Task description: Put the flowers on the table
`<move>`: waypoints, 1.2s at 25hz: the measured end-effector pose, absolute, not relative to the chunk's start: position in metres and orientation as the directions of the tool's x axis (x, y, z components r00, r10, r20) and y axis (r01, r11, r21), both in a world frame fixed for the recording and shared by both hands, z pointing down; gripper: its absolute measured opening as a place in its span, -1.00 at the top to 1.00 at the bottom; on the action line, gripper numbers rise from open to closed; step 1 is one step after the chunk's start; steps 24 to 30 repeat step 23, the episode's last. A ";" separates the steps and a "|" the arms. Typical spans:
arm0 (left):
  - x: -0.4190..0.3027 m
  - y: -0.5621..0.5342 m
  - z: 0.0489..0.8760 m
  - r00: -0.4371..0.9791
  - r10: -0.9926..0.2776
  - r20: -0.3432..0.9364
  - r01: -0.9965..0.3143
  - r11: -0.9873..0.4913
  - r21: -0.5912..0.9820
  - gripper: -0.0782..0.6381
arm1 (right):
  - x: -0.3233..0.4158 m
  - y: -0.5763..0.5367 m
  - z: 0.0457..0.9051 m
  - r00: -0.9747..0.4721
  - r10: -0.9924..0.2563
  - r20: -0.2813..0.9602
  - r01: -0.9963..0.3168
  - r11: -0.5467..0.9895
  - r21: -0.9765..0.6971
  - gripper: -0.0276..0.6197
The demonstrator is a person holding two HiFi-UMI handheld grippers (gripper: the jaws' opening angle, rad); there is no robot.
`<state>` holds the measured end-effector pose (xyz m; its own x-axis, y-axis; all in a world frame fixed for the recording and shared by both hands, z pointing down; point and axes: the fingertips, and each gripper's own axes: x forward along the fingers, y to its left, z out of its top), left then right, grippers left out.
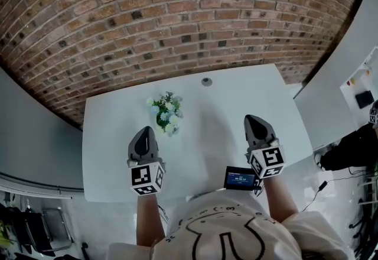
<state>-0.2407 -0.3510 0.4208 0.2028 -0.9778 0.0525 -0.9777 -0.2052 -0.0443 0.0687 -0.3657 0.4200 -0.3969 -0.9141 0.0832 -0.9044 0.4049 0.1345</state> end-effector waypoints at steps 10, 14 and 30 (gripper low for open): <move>-0.242 -0.348 0.414 0.192 -0.981 0.032 -0.979 -0.193 -0.065 0.75 | 0.060 -0.365 0.414 -0.416 -0.908 0.051 -0.892 0.418 0.174 0.87; -0.240 -0.347 0.411 0.188 -0.982 0.019 -0.980 -0.189 -0.070 0.75 | 0.061 -0.366 0.411 -0.418 -0.908 0.033 -0.891 0.417 0.180 0.87; -0.237 -0.346 0.404 0.201 -0.980 -0.012 -0.978 -0.200 -0.064 0.75 | 0.071 -0.370 0.401 -0.409 -0.912 0.009 -0.896 0.404 0.187 0.87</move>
